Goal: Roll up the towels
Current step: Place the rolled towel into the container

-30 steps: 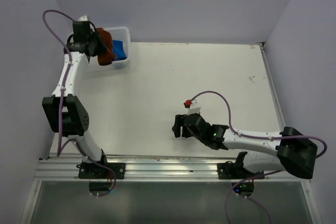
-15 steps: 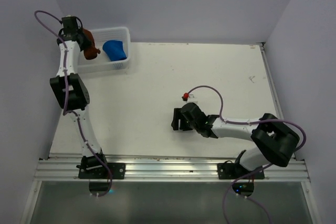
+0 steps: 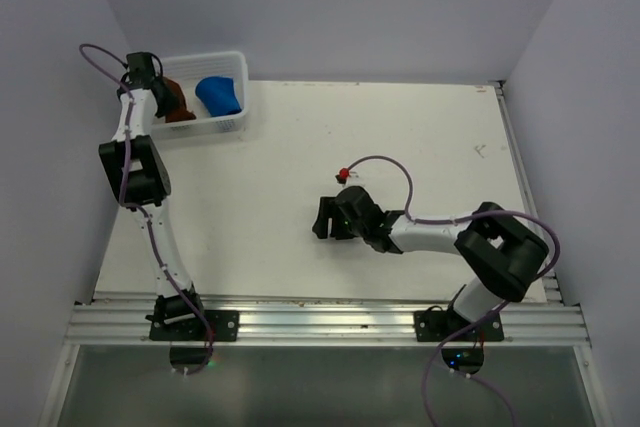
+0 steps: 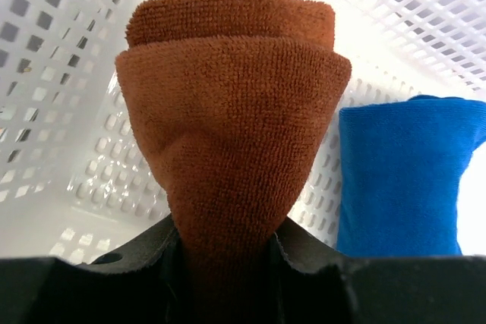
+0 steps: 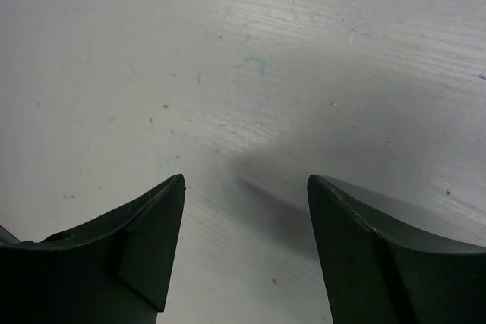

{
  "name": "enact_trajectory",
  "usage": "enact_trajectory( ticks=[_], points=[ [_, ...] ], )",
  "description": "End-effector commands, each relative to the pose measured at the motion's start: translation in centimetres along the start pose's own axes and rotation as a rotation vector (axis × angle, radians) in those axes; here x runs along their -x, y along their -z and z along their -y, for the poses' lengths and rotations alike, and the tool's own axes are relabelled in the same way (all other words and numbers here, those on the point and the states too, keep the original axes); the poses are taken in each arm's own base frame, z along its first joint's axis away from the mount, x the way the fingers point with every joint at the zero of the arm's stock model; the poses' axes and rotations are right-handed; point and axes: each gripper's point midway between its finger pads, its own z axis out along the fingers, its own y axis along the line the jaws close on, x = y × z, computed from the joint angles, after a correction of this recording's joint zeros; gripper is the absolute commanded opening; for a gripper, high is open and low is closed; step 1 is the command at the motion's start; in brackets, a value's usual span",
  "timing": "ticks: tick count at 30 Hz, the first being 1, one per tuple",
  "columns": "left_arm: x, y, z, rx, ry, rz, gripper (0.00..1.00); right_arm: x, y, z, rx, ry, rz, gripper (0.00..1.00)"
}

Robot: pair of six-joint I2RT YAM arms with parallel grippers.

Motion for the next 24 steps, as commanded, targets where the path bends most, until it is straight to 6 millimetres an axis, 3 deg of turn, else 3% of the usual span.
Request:
enact_trajectory(
  ticks=[1, 11, 13, 14, 16, 18, 24],
  points=[
    [0.2, -1.4, 0.2, -0.027, 0.019, 0.022, 0.00, -2.2, -0.7, 1.3, -0.042, -0.006, -0.091, 0.70],
    [-0.1, -3.2, 0.8, -0.071, 0.044, 0.032, 0.14, -2.2, -1.6, 1.4, -0.051, -0.005, -0.108, 0.70],
    [-0.6, -3.7, 1.0, -0.086, 0.050, 0.021, 0.28, -2.4, -1.8, 1.6, -0.056, -0.007, -0.114, 0.70],
    [-0.7, -3.7, 1.2, -0.097, 0.051, 0.016, 0.47, -2.3, -1.8, 1.6, -0.056, -0.008, -0.114, 0.70],
    [-1.0, -3.9, 1.2, -0.100, 0.054, 0.011, 0.62, -2.3, -1.9, 1.5, -0.055, -0.004, -0.117, 0.70],
    [-1.2, -4.0, 1.1, -0.098, 0.054, 0.010, 0.99, -2.2, -2.0, 1.6, -0.057, -0.004, -0.118, 0.70],
    [-0.2, -3.1, 1.4, -0.105, 0.051, 0.036, 1.00, -1.9, -2.1, 1.6, -0.056, -0.005, -0.112, 0.70]
  ],
)
